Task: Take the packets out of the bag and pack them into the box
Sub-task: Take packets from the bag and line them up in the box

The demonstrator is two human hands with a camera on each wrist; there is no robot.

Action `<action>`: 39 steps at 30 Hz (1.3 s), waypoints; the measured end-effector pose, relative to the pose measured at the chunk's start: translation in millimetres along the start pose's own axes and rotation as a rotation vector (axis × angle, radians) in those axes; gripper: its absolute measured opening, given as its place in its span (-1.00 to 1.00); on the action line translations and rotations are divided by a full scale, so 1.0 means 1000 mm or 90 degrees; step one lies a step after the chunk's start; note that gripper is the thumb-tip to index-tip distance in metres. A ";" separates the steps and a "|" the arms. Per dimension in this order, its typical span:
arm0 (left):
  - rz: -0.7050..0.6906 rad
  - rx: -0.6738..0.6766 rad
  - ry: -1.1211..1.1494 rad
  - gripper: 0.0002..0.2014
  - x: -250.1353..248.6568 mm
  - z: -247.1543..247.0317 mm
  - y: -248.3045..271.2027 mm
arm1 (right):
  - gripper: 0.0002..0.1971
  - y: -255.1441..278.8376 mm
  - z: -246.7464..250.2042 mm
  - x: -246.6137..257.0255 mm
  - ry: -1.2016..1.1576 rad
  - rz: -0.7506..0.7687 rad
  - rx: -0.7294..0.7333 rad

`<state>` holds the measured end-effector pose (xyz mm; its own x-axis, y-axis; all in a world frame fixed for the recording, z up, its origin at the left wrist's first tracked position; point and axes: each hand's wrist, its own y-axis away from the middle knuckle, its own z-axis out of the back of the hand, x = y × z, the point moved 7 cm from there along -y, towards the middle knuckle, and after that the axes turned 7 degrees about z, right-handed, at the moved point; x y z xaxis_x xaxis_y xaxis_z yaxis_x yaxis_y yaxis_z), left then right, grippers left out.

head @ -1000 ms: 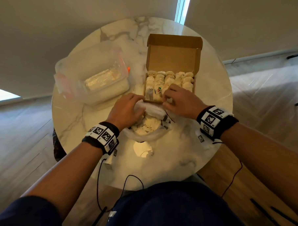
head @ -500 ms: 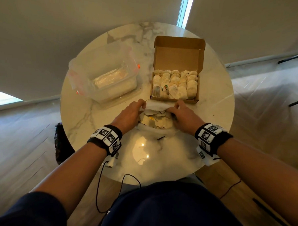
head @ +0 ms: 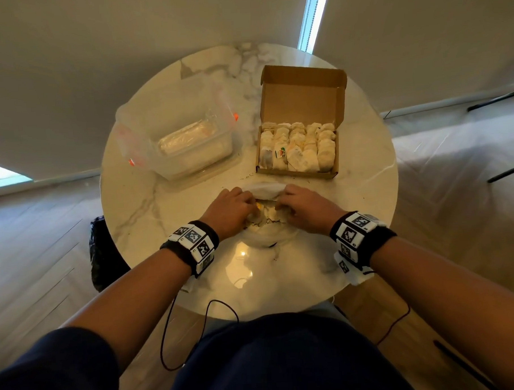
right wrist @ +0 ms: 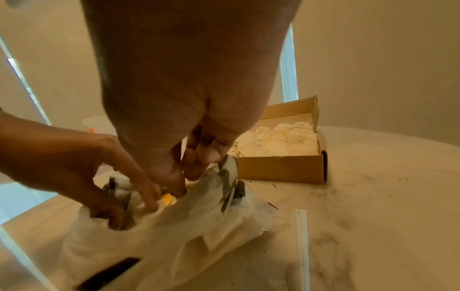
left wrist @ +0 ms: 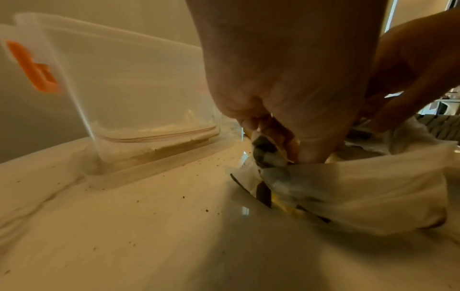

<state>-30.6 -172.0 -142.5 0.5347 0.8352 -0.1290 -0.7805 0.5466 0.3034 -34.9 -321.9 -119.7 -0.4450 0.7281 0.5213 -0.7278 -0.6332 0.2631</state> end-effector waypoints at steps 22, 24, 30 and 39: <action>0.101 0.011 0.446 -0.67 0.002 0.017 -0.004 | -0.50 -0.016 0.000 0.000 -0.131 0.011 -0.022; 0.094 0.023 0.487 -0.66 -0.001 0.018 -0.004 | -0.56 -0.018 0.002 0.003 -0.119 0.045 -0.050; 0.095 0.057 0.530 -0.59 -0.001 0.012 0.004 | -0.91 -0.017 0.009 -0.002 -0.098 0.089 -0.100; 0.070 -0.074 0.401 -0.83 -0.001 0.024 0.002 | -0.88 -0.011 0.007 -0.009 -0.189 0.023 -0.034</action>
<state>-25.2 -173.2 -119.5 0.1846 0.7435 -0.6427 -0.8685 0.4295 0.2473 -19.4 -323.4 -121.3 -0.3044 0.5917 0.7465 -0.7446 -0.6366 0.2009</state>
